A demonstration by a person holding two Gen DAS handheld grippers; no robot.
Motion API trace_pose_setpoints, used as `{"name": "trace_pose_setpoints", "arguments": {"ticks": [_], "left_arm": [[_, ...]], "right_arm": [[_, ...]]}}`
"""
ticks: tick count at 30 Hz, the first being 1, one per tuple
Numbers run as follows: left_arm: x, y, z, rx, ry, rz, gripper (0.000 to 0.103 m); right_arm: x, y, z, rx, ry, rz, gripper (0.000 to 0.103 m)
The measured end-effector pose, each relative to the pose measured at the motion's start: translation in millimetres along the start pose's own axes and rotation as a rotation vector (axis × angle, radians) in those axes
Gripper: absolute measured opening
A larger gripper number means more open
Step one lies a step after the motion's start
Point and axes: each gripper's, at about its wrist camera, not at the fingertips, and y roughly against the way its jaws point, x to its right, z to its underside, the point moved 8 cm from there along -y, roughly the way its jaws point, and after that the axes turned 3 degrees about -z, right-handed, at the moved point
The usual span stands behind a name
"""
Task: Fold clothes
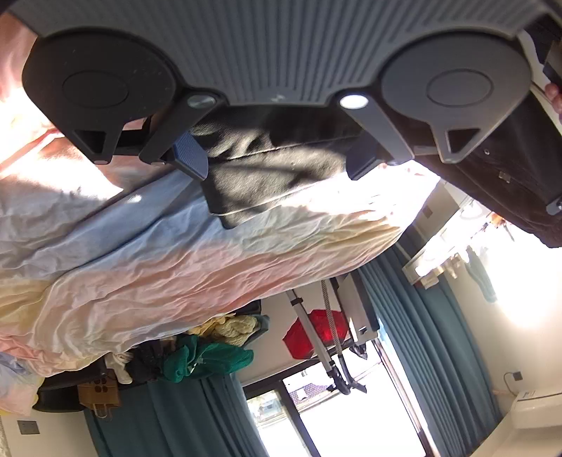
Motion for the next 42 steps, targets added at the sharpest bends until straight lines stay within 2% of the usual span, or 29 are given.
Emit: {"name": "trace_pose_setpoints", "arguments": {"ticks": [4, 8, 11, 14, 16, 18, 20, 22, 24, 25, 26, 29, 34, 39, 42], "left_arm": [[88.7, 23.5, 14.1, 0.063, -0.028, 0.088, 0.036], [171.3, 43.3, 56.5, 0.081, -0.105, 0.149, 0.035], [223.3, 57.8, 107.5, 0.061, -0.220, 0.220, 0.034], [260.7, 68.9, 177.2, 0.018, -0.390, 0.300, 0.034], [270.9, 73.5, 228.7, -0.031, -0.510, 0.357, 0.034], [279.1, 71.2, 266.0, -0.116, -0.602, 0.404, 0.034], [284.0, 68.9, 291.2, -0.189, -0.650, 0.434, 0.035], [286.6, 68.5, 299.6, -0.184, -0.692, 0.429, 0.039], [288.1, 67.5, 304.0, -0.220, -0.714, 0.456, 0.060], [286.3, 67.7, 306.0, -0.249, -0.729, 0.479, 0.089], [281.8, 69.1, 308.3, -0.279, -0.749, 0.504, 0.103], [261.6, 71.1, 306.3, -0.344, -0.803, 0.589, 0.102], [228.3, 73.0, 285.3, -0.357, -0.863, 0.612, 0.103], [173.9, 88.9, 255.6, -0.360, -0.953, 0.568, 0.103], [136.5, 75.9, 240.0, -0.391, -0.946, 0.518, 0.103]], "right_arm": [[40.6, 11.7, -15.7, 0.066, -0.124, 0.046, 0.087], [81.7, 23.9, -30.8, 0.131, -0.248, 0.093, 0.089], [112.7, 33.3, -41.7, 0.180, -0.340, 0.127, 0.089], [143.4, 42.7, -51.9, 0.229, -0.432, 0.161, 0.089], [147.3, 40.5, -50.6, 0.229, -0.448, 0.148, 0.089], [151.3, 38.3, -49.2, 0.229, -0.463, 0.136, 0.089], [155.1, 36.1, -47.8, 0.229, -0.479, 0.123, 0.089], [156.1, 35.2, -45.1, 0.231, -0.497, 0.116, 0.089], [153.7, 32.1, -43.9, 0.220, -0.492, 0.107, 0.089], [151.3, 30.3, -43.5, 0.213, -0.487, 0.100, 0.089], [149.0, 28.7, -43.2, 0.206, -0.481, 0.093, 0.089], [143.8, 27.4, -43.2, 0.202, -0.468, 0.082, 0.089], [134.7, 26.2, -42.1, 0.184, -0.437, 0.069, 0.089], [118.7, 19.5, -38.8, 0.149, -0.405, 0.034, 0.089], [94.3, 10.5, -36.4, 0.115, -0.354, -0.046, 0.089]]}}
